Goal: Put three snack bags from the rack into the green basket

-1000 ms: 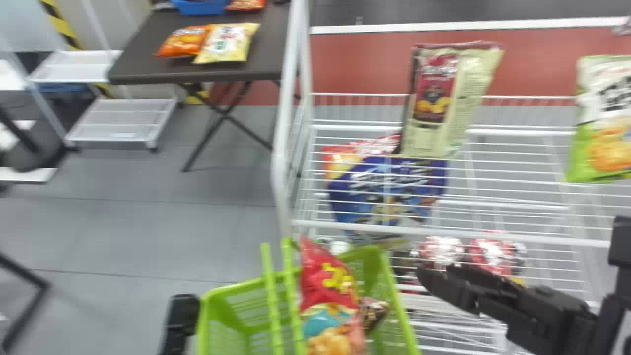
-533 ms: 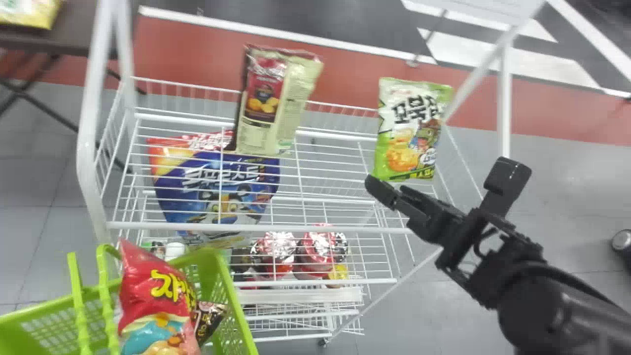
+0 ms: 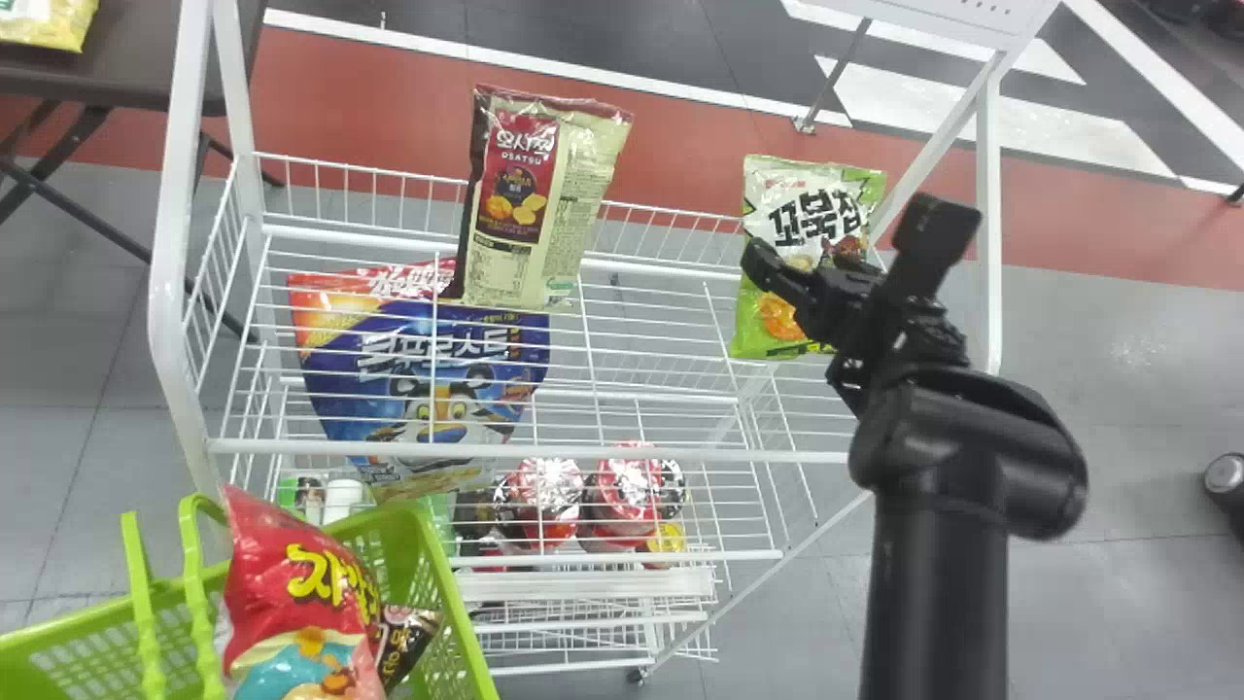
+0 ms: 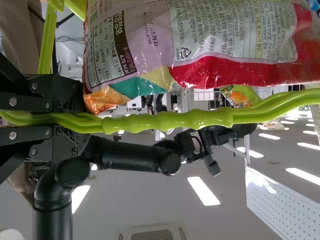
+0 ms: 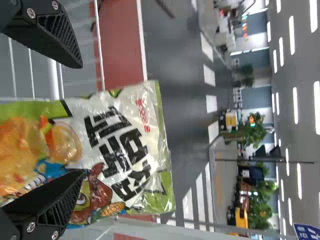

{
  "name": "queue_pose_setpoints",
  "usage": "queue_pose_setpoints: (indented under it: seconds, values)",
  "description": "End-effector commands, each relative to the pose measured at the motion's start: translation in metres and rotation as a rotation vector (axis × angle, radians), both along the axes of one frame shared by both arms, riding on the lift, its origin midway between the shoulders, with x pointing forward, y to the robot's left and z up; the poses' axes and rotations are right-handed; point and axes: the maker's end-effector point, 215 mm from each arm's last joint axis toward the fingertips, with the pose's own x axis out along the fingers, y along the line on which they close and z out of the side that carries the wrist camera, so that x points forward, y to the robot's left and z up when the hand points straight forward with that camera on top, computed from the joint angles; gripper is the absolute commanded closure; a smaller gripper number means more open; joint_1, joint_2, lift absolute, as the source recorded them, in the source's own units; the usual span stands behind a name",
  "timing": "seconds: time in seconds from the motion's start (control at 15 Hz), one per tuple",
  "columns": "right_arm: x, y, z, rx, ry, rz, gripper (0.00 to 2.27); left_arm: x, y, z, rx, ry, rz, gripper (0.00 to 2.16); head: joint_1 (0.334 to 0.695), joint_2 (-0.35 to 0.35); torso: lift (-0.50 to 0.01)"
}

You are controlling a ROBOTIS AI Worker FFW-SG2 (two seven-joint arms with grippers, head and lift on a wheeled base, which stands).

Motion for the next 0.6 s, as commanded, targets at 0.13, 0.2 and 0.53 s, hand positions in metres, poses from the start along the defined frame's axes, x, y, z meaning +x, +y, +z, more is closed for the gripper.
queue_pose_setpoints:
  seconds: [0.13,0.2,0.53]
  values:
    - [0.019,0.003,-0.037,-0.029,0.118,0.0,0.52,0.0,0.001,0.0,0.001,0.001,0.003,2.15,0.695,-0.35,0.0]
    - [0.02,0.004,-0.039,-0.033,0.125,0.006,0.8,0.0,0.002,-0.001,0.002,0.001,0.004,2.15,0.695,-0.35,0.0]
    - [0.005,-0.001,-0.045,-0.041,0.151,-0.028,2.26,0.001,0.003,-0.001,0.003,0.002,0.007,2.15,0.695,-0.35,0.0]
